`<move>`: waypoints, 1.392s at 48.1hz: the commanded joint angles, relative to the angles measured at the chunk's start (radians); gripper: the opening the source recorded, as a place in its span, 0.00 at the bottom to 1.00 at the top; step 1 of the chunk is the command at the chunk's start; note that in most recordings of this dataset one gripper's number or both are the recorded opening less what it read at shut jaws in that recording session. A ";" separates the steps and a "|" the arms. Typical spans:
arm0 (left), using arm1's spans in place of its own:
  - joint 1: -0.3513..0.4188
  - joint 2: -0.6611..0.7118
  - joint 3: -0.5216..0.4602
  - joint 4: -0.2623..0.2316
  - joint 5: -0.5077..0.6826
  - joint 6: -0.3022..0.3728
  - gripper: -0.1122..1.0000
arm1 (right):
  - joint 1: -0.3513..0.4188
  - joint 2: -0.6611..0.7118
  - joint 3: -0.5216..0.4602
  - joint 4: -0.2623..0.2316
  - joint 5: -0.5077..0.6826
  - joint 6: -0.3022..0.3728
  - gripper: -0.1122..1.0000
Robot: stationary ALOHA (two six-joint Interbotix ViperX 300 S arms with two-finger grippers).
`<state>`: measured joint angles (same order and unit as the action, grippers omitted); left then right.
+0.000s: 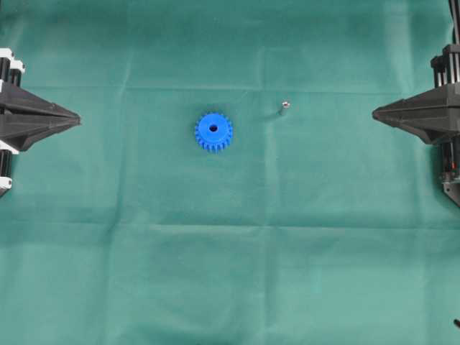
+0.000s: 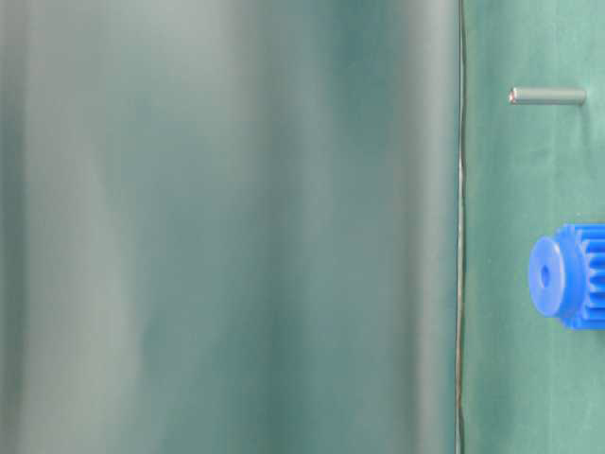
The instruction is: Insert the shaft placed at a random location into the center hole of the small gear at another random location.
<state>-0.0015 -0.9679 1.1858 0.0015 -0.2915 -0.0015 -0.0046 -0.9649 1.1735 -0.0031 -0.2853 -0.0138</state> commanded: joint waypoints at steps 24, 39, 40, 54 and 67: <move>-0.005 0.008 -0.029 0.015 0.003 0.005 0.10 | -0.175 0.212 -0.012 -0.005 -0.037 -0.012 0.12; -0.005 0.008 -0.029 0.015 0.005 -0.003 0.10 | -0.233 0.518 -0.017 -0.005 -0.190 -0.014 0.82; -0.005 0.008 -0.029 0.015 0.006 -0.005 0.10 | -0.233 0.543 -0.018 -0.003 -0.204 -0.014 0.86; -0.005 0.011 -0.028 0.015 0.008 -0.005 0.10 | -0.249 0.838 -0.064 0.005 -0.365 -0.014 0.79; -0.005 0.012 -0.026 0.015 0.008 -0.005 0.10 | -0.268 0.991 -0.106 0.014 -0.417 -0.014 0.79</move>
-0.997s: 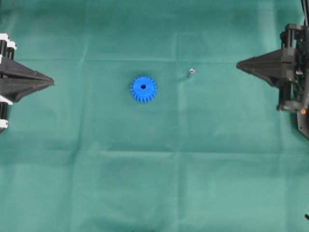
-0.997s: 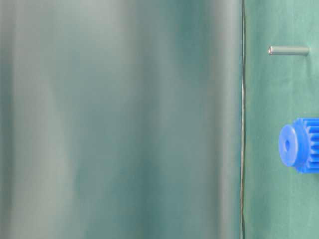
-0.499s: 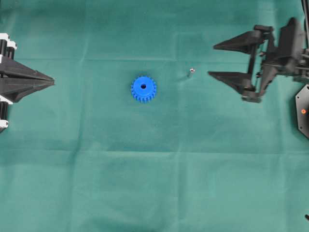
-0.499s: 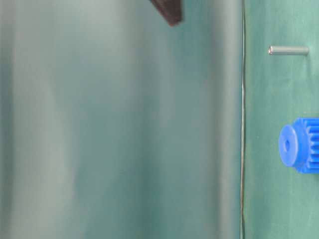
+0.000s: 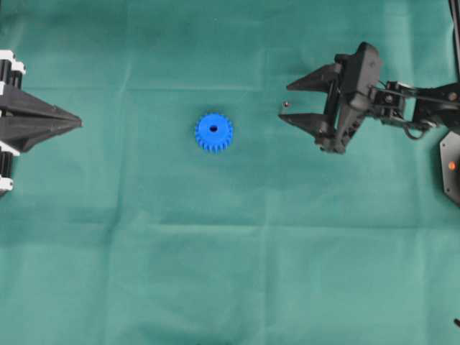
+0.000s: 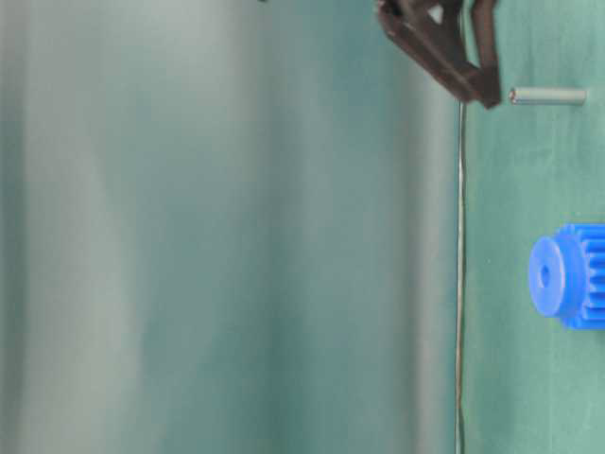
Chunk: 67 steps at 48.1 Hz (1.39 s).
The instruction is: Insert the shaft placed at a random location into the center hole of the small gear at another random location.
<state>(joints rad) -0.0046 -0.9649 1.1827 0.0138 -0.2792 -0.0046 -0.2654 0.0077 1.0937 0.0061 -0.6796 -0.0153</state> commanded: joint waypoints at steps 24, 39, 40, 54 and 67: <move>-0.002 0.009 -0.021 0.003 -0.003 -0.002 0.10 | -0.009 0.072 -0.029 0.017 -0.054 -0.012 0.70; -0.002 0.009 -0.021 0.003 -0.003 -0.002 0.10 | -0.009 0.072 -0.028 0.011 -0.051 -0.012 0.22; 0.000 0.009 -0.021 0.003 -0.003 -0.002 0.10 | -0.009 0.072 -0.028 0.012 -0.049 -0.012 0.22; -0.002 0.009 -0.023 0.003 0.002 -0.002 0.10 | -0.009 0.031 -0.031 0.011 -0.025 -0.008 0.22; -0.002 0.009 -0.023 0.003 0.005 -0.003 0.10 | -0.003 -0.166 -0.064 0.003 0.189 -0.014 0.22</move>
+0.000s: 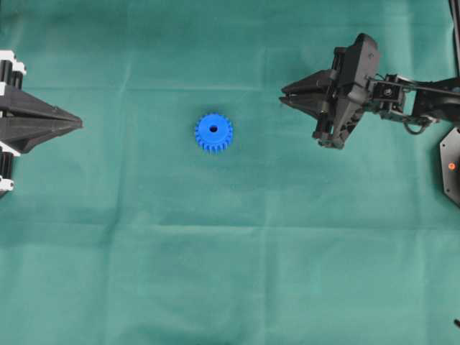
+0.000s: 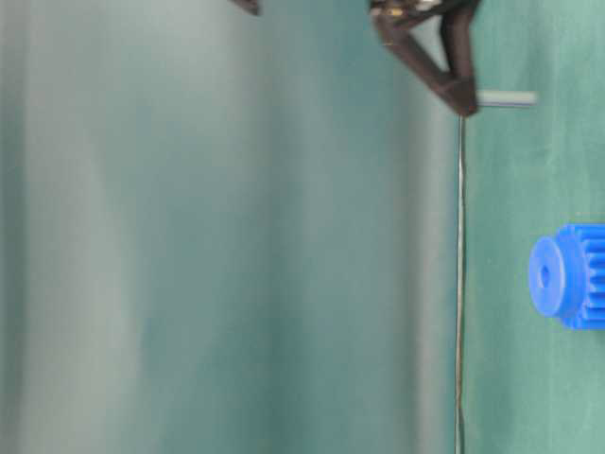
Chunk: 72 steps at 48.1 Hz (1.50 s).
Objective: Insert the shaft placed at a random location into the center hole of the small gear at another random location.
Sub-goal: 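Carry the held shaft left with the right gripper over the blue gear, then align the shaft above the gear's center hole with the right gripper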
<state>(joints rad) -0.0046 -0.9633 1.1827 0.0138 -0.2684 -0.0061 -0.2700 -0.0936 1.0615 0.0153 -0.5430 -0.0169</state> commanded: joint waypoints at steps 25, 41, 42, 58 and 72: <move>-0.002 0.008 -0.023 0.003 0.003 -0.002 0.10 | 0.020 -0.107 -0.067 -0.018 0.133 -0.006 0.22; -0.002 0.009 -0.023 0.003 0.003 -0.003 0.10 | 0.086 0.023 -0.221 -0.020 0.138 -0.008 0.22; -0.002 0.009 -0.021 0.003 0.003 -0.003 0.10 | 0.091 0.032 -0.233 -0.020 0.140 -0.009 0.22; -0.002 0.011 -0.021 0.002 0.003 -0.003 0.10 | 0.137 0.146 -0.387 -0.020 0.173 -0.011 0.22; -0.002 0.011 -0.023 0.002 0.002 -0.003 0.10 | 0.146 0.170 -0.425 -0.020 0.181 -0.011 0.22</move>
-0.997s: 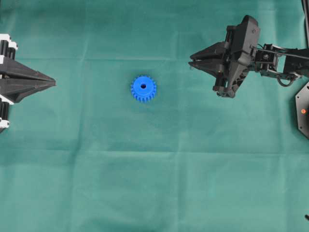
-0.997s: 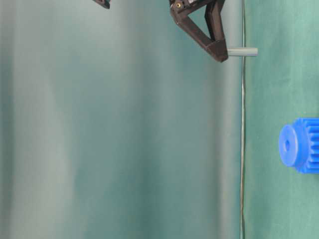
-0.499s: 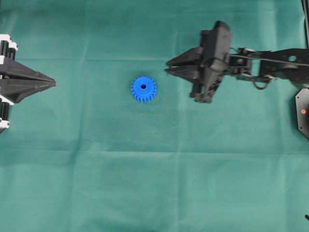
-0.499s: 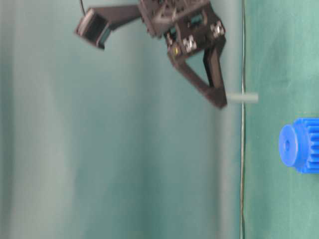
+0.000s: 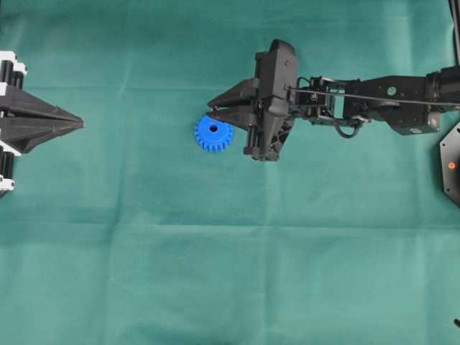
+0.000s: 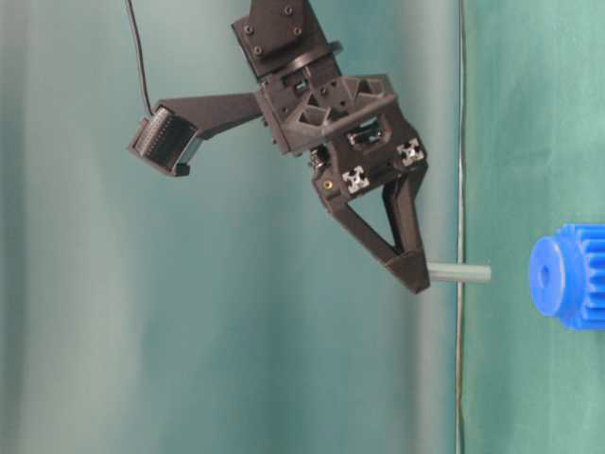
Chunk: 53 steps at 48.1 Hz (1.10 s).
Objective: Insert the shaft placed at a random location into the center hole of the small gear at another random location.
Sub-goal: 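Align the shaft above the gear's center hole with the right gripper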
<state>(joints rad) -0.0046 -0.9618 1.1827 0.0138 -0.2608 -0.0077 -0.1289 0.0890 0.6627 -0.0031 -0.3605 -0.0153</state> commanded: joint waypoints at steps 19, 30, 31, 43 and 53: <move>-0.002 0.009 -0.023 0.002 -0.005 -0.003 0.10 | 0.005 0.014 -0.031 -0.002 -0.009 -0.011 0.22; -0.002 0.009 -0.021 0.002 -0.005 -0.005 0.10 | 0.003 0.051 -0.037 0.003 -0.029 -0.008 0.22; 0.000 0.009 -0.021 0.002 -0.005 -0.005 0.10 | 0.003 0.055 -0.037 0.003 -0.031 -0.008 0.22; -0.002 0.008 -0.021 0.002 -0.006 -0.005 0.10 | 0.005 0.074 -0.037 0.005 -0.031 -0.003 0.22; -0.002 0.008 -0.023 0.002 -0.005 -0.006 0.10 | 0.005 0.083 -0.037 0.005 -0.038 -0.003 0.22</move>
<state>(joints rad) -0.0046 -0.9603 1.1827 0.0138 -0.2608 -0.0123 -0.1258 0.1795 0.6489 -0.0015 -0.3835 -0.0153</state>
